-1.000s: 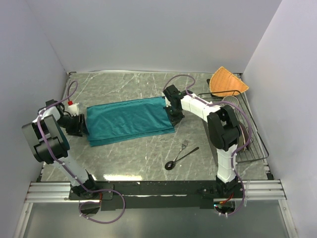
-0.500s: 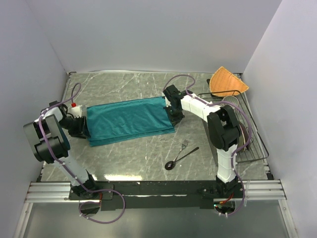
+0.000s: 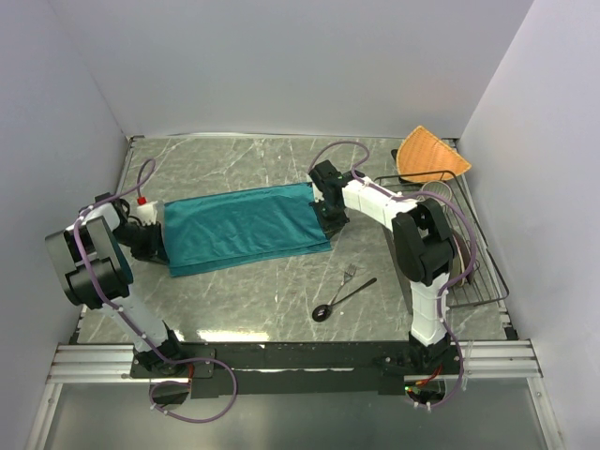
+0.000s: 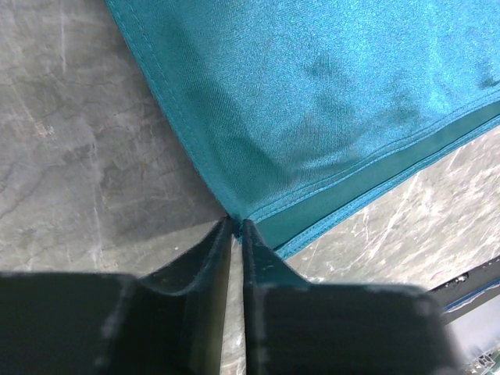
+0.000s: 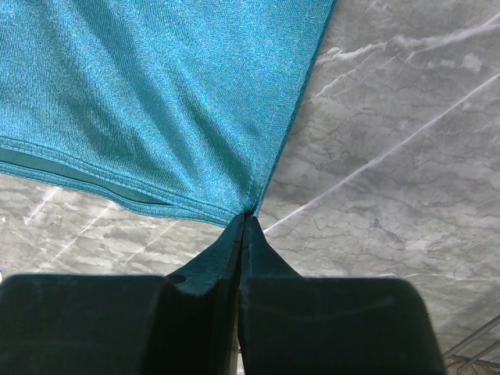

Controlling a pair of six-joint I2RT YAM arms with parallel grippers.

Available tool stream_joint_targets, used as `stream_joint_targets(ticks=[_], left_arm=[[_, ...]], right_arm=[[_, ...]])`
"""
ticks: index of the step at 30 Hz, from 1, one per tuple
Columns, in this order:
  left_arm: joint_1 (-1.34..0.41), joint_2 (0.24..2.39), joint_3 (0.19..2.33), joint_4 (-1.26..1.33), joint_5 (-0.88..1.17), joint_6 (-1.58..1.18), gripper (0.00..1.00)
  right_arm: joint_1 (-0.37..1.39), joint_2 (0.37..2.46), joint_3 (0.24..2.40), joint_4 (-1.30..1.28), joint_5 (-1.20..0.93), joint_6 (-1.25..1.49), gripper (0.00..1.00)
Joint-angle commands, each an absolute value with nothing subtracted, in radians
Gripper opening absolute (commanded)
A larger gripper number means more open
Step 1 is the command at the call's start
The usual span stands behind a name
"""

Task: Fold the napkin into a case and place the utensils inside
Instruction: Smooth out the rectangle-folded napkin at the center of the board.

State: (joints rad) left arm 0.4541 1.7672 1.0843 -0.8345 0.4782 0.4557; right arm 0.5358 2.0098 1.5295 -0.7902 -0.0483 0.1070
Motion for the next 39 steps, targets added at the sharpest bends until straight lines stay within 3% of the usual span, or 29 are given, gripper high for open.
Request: stream_joint_targets(ticks=[1,3,15,39], left_arm=[[0.451,1.752,1.088,-0.864,0.512,0.476,0.09],[0.451,1.740,1.088,-0.868,0.514,0.479,0.01],[0.437,1.646,1.029,-0.923,0.488,0.509,0.01],[0.430,1.649,1.000,-0.828,0.439,0.428,0.02]], right_arm=[[0.531,1.965,1.536,-0.799,-0.035,0.107,0.00],[0.531,1.956,1.534,-0.799,-0.031,0.106,0.00],[0.522,1.881,1.462,-0.793,-0.008,0.094,0.00],[0.522,1.950,1.483,-0.776,-0.020,0.091,0.00]])
